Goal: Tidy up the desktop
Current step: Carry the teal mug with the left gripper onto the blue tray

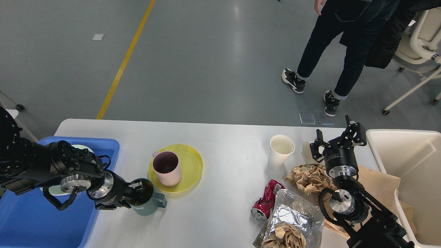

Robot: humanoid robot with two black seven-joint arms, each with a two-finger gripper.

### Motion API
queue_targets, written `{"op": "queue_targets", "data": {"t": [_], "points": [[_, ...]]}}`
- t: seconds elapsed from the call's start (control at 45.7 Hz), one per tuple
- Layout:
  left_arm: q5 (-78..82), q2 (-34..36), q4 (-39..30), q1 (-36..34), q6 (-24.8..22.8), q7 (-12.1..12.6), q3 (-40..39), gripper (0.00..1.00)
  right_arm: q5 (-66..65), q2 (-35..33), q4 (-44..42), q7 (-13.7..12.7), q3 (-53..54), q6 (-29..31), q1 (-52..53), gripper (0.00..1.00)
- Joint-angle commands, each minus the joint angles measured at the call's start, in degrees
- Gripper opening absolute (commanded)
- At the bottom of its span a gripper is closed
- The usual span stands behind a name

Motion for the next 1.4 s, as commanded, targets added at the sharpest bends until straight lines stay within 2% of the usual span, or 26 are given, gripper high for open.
{"op": "queue_targets", "data": {"t": [0.0, 0.197, 0.35, 0.569, 0.723, 0.832, 0.985, 1.051, 1.161, 1.248, 1.314, 1.38], "points": [[0.0, 0.0, 0.0, 0.0, 0.2, 0.1, 0.0, 0.22, 0.0, 0.0, 0.0, 0.0, 0.0, 0.0, 0.0, 1.00], [0.0, 0.3, -0.9, -0.1, -0.6, 2.0, 0.3, 0.01, 0.0, 0.0, 0.0, 0.0, 0.0, 0.0, -0.1, 1.00], [0.1, 0.7, -3.2, -1.0, -1.2, 5.0, 0.9, 0.00, 0.0, 0.0, 0.0, 0.0, 0.0, 0.0, 0.0, 1.00], [0.0, 3.4, -6.5, -5.3, -3.0, 4.3, 2.7, 0.00, 0.0, 0.0, -0.1, 0.0, 0.0, 0.0, 0.0, 1.00], [0.0, 4.5, -10.4, -13.1, -5.3, 4.3, 6.8, 0.00, 0.0, 0.0, -0.1, 0.0, 0.0, 0.0, 0.0, 1.00], [0.0, 4.3, -16.1, -20.3, -5.2, 4.4, 9.4, 0.00, 0.0, 0.0, -0.2, 0.0, 0.0, 0.0, 0.0, 1.00], [0.0, 3.8, -26.1, -36.3, -6.1, 4.4, 12.4, 0.00, 0.0, 0.0, -0.2, 0.0, 0.0, 0.0, 0.0, 1.00], [0.0, 3.7, -28.7, -42.9, -8.8, 4.4, 13.4, 0.01, 0.0, 0.0, -0.2, 0.0, 0.0, 0.0, 0.0, 1.00], [-0.1, 2.3, -29.4, -51.6, -17.8, 4.1, 15.5, 0.01, 0.0, 0.0, -0.2, 0.0, 0.0, 0.0, 0.0, 1.00], [-0.1, 1.6, -30.0, -57.8, -24.2, 2.1, 17.1, 0.01, 0.0, 0.0, -0.2, 0.0, 0.0, 0.0, 0.1, 1.00], [-0.1, 0.5, -30.5, -60.9, -27.0, 1.0, 18.2, 0.01, 0.0, 0.0, -0.2, 0.0, 0.0, 0.0, 0.0, 1.00], [-0.1, 0.1, -30.5, -62.3, -28.7, 0.9, 19.3, 0.01, 0.0, 0.0, -0.2, 0.0, 0.0, 0.0, 0.0, 1.00]]}}
